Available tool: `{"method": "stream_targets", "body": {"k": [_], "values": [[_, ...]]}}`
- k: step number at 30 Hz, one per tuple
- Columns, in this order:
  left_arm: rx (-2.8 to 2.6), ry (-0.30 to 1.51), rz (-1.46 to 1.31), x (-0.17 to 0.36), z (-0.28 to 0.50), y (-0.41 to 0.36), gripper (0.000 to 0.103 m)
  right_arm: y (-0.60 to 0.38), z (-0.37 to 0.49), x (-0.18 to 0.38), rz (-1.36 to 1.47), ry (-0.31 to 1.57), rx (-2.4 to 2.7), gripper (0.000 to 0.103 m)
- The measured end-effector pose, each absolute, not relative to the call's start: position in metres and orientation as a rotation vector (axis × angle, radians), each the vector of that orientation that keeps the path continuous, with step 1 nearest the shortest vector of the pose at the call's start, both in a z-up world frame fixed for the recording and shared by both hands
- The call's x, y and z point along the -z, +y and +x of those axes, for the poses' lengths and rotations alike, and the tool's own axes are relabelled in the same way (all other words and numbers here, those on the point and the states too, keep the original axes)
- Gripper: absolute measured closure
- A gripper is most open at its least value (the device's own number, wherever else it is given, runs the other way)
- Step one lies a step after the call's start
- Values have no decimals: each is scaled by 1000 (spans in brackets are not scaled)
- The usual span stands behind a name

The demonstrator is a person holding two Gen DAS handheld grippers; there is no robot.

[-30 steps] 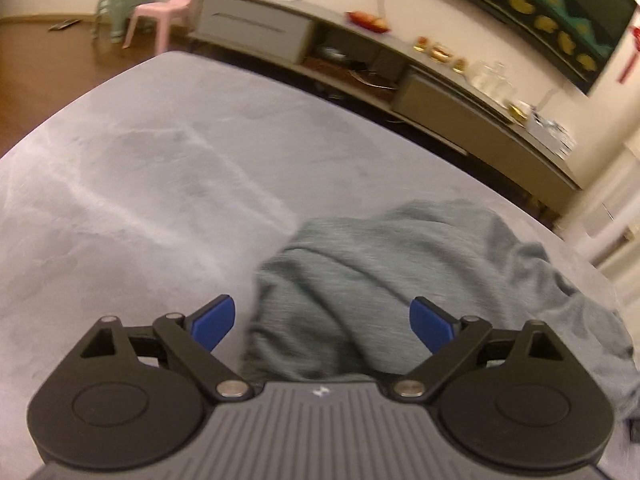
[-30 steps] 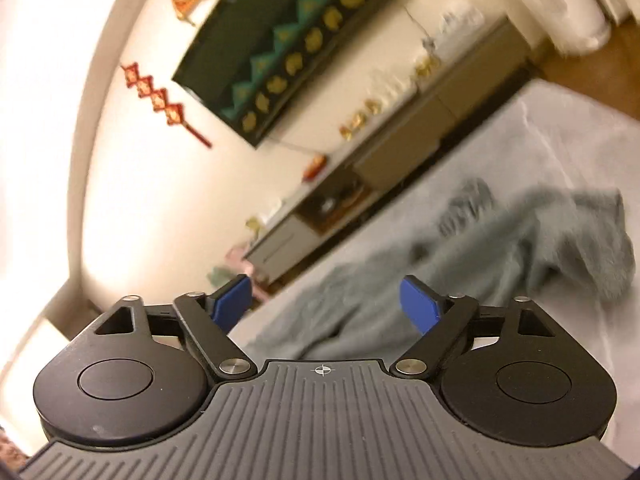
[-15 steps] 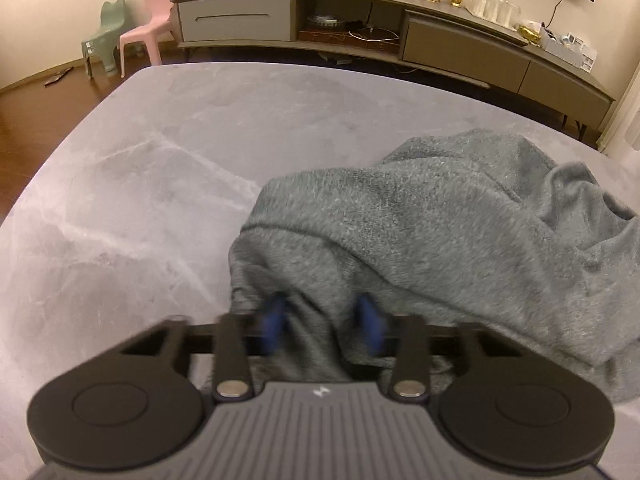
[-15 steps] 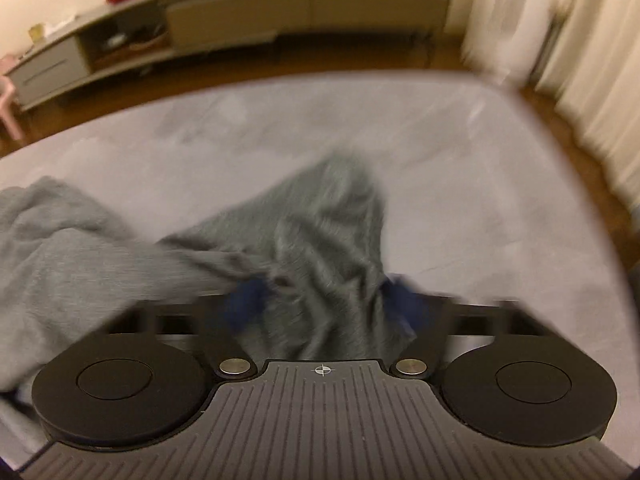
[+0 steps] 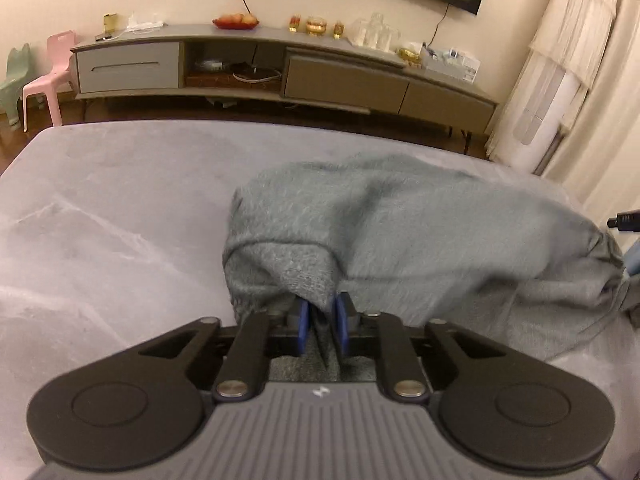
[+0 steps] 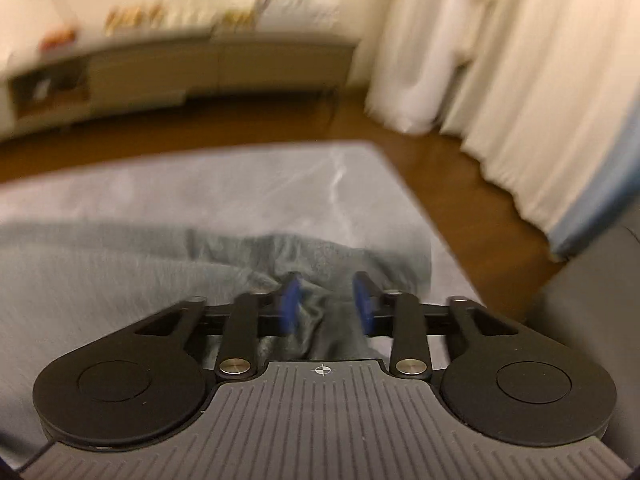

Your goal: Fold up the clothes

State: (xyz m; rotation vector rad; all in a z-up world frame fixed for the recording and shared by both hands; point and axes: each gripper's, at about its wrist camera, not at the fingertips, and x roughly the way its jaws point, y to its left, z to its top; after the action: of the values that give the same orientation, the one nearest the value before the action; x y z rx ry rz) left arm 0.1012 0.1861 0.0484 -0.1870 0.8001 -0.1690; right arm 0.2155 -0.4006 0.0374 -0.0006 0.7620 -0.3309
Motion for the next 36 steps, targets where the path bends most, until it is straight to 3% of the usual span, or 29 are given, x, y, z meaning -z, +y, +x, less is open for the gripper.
{"method": "stream_targets", "body": {"k": [1, 3, 5, 7, 8, 13, 17, 19, 21, 22, 23, 24, 25, 29, 33, 36], "values": [[167, 775, -229, -54, 99, 197, 73, -394, 201, -40, 21, 718, 335, 46], [164, 723, -312, -64, 95, 218, 48, -365, 189, -45, 16, 694, 236, 45], [131, 684, -412, -67, 90, 246, 39, -313, 178, -54, -42, 682, 85, 39], [71, 688, -520, -59, 92, 273, 37, -261, 168, -66, -88, 665, -64, 19], [39, 695, -575, -55, 93, 285, 36, -229, 163, -72, -110, 657, -151, 15], [-15, 827, -710, -15, 114, 302, 36, -63, 159, -86, -169, 687, -476, 12], [38, 879, -697, -1, 125, 290, 39, 50, 187, -65, -262, 759, -568, 12], [68, 894, -675, 4, 129, 284, 48, 99, 196, -58, -305, 807, -590, 12], [103, 911, -625, 6, 129, 274, 71, 137, 207, -46, -348, 882, -588, 11], [118, 916, -598, 6, 129, 270, 73, 154, 214, -39, -376, 926, -584, 19], [131, 920, -571, 6, 130, 266, 77, 160, 224, -27, -416, 984, -583, 35], [150, 920, -556, 5, 129, 263, 81, 158, 236, -15, -453, 1030, -582, 80], [168, 911, -557, 2, 128, 263, 81, 153, 233, -18, -465, 1018, -583, 99], [227, 836, -608, -13, 118, 279, 77, 103, 212, -52, -398, 907, -588, 103], [234, 778, -663, -22, 116, 287, 56, 5, 165, -83, -239, 810, -573, 103], [259, 788, -622, -25, 125, 267, 52, -55, 140, -70, -143, 786, -589, 103]]}}
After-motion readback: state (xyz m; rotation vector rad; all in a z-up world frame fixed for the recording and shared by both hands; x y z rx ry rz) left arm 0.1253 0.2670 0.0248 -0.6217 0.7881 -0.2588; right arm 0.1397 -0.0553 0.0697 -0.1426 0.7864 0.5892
